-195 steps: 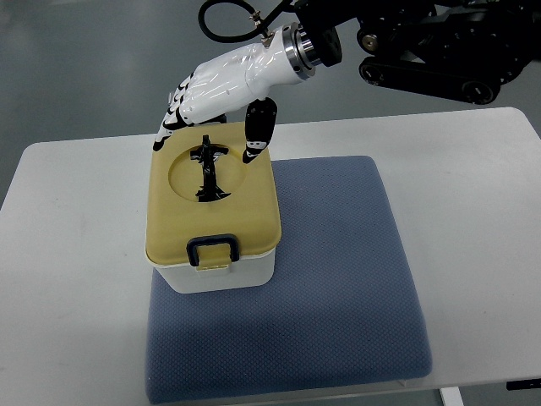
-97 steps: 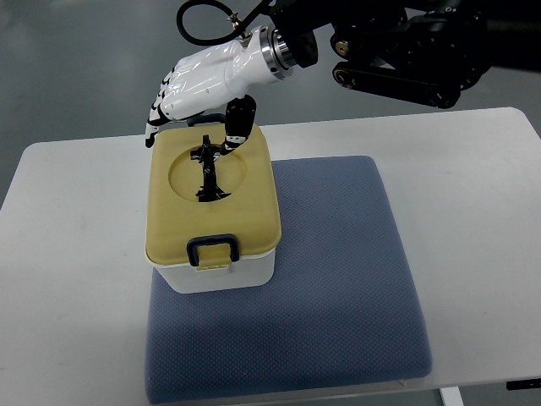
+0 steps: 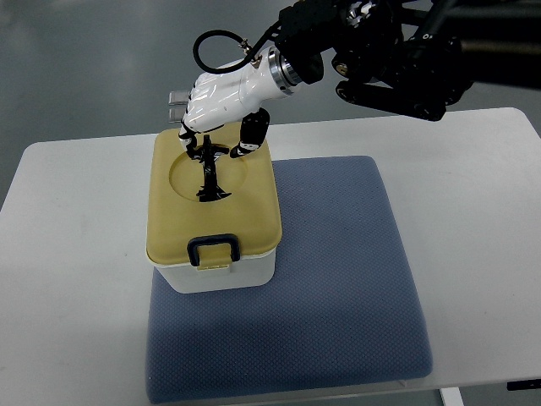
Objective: Open white storage box with right hand
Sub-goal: 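Lower the right hand and close fingers around the black lid handle, then lift the yellow lid off the white box with the right hand, then carry the lid beside the box and lower it onto the mat, then release the lid handle and raise the right hand away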
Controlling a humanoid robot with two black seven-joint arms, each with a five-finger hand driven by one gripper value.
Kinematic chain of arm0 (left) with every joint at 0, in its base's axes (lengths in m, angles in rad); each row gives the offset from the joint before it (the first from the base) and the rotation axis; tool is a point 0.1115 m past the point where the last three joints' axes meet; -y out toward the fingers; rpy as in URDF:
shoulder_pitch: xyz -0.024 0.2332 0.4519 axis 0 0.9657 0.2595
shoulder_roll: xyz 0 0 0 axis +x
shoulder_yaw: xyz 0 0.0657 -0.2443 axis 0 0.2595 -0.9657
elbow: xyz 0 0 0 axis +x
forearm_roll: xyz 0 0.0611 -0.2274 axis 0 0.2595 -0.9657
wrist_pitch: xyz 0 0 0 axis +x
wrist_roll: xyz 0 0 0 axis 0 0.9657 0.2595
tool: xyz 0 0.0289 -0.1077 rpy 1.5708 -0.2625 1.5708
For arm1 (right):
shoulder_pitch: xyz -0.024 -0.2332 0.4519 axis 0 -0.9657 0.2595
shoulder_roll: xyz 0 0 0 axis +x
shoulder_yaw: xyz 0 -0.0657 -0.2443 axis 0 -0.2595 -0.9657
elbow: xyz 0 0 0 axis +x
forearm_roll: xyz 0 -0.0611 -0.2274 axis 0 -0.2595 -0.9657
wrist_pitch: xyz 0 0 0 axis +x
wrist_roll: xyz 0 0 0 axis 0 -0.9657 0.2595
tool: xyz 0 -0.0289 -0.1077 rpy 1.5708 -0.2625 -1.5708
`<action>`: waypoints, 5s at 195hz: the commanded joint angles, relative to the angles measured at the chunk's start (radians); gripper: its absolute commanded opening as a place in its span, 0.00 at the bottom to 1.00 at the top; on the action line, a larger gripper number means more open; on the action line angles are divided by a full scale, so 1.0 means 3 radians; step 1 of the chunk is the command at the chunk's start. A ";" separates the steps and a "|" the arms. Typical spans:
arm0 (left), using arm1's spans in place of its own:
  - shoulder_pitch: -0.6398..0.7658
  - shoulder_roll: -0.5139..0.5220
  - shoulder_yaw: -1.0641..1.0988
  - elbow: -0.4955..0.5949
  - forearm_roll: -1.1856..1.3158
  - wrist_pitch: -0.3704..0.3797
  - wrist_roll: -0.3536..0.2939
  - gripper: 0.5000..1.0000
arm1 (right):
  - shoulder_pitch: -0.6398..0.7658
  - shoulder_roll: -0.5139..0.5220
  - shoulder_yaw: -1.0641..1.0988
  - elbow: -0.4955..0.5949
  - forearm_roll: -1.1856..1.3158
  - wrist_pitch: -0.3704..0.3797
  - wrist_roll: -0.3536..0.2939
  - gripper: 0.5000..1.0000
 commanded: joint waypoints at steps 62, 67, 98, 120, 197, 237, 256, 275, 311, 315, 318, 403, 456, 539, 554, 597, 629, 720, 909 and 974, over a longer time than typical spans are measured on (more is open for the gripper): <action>0.0000 0.0000 0.0000 -0.0003 0.0000 0.0000 0.0000 1.00 | -0.0047 -0.0022 0.0045 0.0001 -0.0020 -0.0124 0.0000 0.29; 0.0000 0.0000 0.0000 0.0002 0.0000 0.0000 0.0000 1.00 | -0.0042 -0.0022 0.0045 0.0001 -0.0020 -0.0124 0.0000 0.29; 0.0000 0.0000 0.0000 0.0002 0.0000 0.0000 0.0000 1.00 | -0.0037 -0.0027 0.0050 0.0017 -0.0020 -0.0129 0.0000 0.29; 0.0000 0.0000 0.0000 -0.0003 0.0000 0.0000 0.0000 1.00 | -0.0032 -0.0022 0.0050 0.0027 -0.0020 -0.0134 0.0000 0.28; 0.0000 0.0000 0.0000 -0.0003 0.0000 0.0000 0.0000 1.00 | -0.0006 -0.0017 0.0050 0.0180 -0.0015 -0.0232 0.0000 0.23; 0.0000 0.0000 0.0000 -0.0003 0.0000 0.0000 0.0000 1.00 | -0.0016 -0.0012 0.0045 0.0185 -0.0020 -0.0242 0.0000 0.22; 0.0000 0.0000 0.0000 -0.0003 0.0000 0.0000 0.0000 1.00 | -0.0021 -0.0017 0.0045 0.0180 -0.0020 -0.0242 0.0000 0.21; 0.0000 0.0000 0.0000 0.0002 0.0000 0.0000 0.0000 1.00 | -0.0037 -0.0012 0.0050 0.0175 -0.0036 -0.0247 0.0000 0.10; 0.0000 0.0000 0.0000 -0.0003 0.0005 0.0000 0.0000 1.00 | -0.0057 -0.0002 0.0050 0.0170 -0.0036 -0.0400 0.0000 0.00; 0.0005 0.0000 0.0000 -0.0003 0.0000 0.0000 0.0000 1.00 | -0.0057 -0.0002 0.0050 0.0175 -0.0036 -0.0411 0.0000 0.00; 0.0000 0.0000 0.0000 0.0002 0.0000 0.0000 0.0000 1.00 | -0.0057 0.0004 0.0050 0.0175 -0.0036 -0.0416 0.0000 0.00; 0.0000 0.0000 0.0000 0.0002 0.0000 0.0000 0.0000 1.00 | -0.0047 -0.0135 0.0398 0.0165 0.0036 -0.0615 0.0000 0.00; 0.0000 0.0000 0.0000 -0.0003 0.0000 0.0000 0.0000 1.00 | -0.0139 -0.0768 0.0413 0.0144 0.0021 -0.0605 0.0000 0.00; 0.0000 0.0000 0.0000 -0.0003 0.0000 0.0000 0.0000 1.00 | -0.0824 -0.1766 0.0863 0.0139 -0.0419 -0.0605 0.0000 0.00; 0.0000 0.0000 0.0000 0.0002 0.0000 0.0000 0.0000 1.00 | -0.1044 -0.1868 0.1006 0.0144 -0.0598 -0.0605 0.0000 0.00; 0.0000 0.0000 0.0000 -0.0003 0.0000 0.0000 0.0000 1.00 | -0.1530 -0.1934 0.1083 0.0139 -0.0731 -0.0636 0.0000 0.00; 0.0000 0.0000 0.0000 0.0002 0.0000 0.0000 0.0000 1.00 | -0.1663 -0.1883 0.1088 0.0144 -0.0935 -0.0712 0.0000 0.00; 0.0000 0.0000 0.0000 -0.0003 0.0000 0.0000 0.0000 1.00 | -0.1985 -0.1525 0.1083 0.0175 -0.1237 -0.0963 0.0000 0.00; 0.0000 0.0000 0.0000 0.0002 0.0000 0.0000 0.0000 1.00 | -0.2680 -0.1571 0.4417 0.0017 -0.0056 0.1159 0.0000 0.49; 0.0000 0.0000 0.0000 -0.0003 0.0000 0.0000 0.0000 1.00 | -0.3329 -0.1029 0.5552 -0.0668 0.1365 0.1190 -0.1162 0.86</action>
